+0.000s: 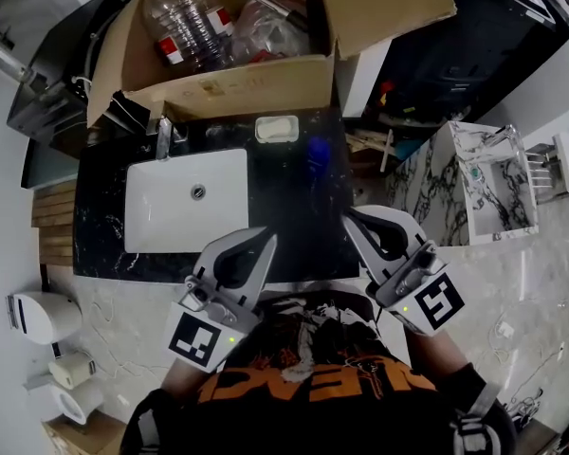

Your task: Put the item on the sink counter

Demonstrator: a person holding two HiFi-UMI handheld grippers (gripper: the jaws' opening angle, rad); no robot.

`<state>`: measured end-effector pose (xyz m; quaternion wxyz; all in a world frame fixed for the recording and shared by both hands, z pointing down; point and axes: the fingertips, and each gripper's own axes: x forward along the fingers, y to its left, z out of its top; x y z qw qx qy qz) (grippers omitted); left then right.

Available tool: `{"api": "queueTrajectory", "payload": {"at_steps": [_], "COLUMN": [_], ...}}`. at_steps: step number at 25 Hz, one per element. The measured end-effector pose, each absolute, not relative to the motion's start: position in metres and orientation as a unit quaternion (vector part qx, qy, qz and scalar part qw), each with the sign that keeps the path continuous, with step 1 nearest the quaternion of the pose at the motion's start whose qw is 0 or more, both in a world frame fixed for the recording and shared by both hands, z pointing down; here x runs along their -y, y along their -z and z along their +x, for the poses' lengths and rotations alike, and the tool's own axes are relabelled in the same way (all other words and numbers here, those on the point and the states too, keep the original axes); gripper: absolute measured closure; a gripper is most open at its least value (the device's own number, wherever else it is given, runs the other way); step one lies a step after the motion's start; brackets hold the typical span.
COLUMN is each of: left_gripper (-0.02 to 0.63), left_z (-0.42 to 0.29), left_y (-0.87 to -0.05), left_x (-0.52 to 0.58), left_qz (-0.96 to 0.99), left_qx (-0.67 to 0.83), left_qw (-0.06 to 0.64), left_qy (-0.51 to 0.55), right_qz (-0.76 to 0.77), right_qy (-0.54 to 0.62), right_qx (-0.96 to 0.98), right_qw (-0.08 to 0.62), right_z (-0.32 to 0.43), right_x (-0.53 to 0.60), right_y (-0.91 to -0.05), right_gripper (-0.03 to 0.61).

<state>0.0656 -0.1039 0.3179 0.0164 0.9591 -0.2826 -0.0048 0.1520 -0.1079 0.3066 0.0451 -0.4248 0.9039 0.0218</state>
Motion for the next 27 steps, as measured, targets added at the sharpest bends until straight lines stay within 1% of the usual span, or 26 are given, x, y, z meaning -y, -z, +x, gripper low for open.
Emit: {"api": "queueTrajectory", "payload": {"at_steps": [10, 27], "left_gripper": [0.598, 0.598], "left_z": [0.067, 0.066], "left_y": [-0.318, -0.317], "left_x": [0.092, 0.084], "left_qz": [0.960, 0.958], "left_qx": [0.278, 0.285], "left_qw": [0.012, 0.011], "left_qy": [0.008, 0.013], "right_qz": [-0.430, -0.416], "right_qy": [-0.027, -0.017], "right_qx": [-0.902, -0.909], "right_qw": [0.026, 0.018], "right_z": [0.150, 0.147], "right_x": [0.098, 0.095], "right_y": [-0.314, -0.320], "right_gripper": [0.565, 0.565]}}
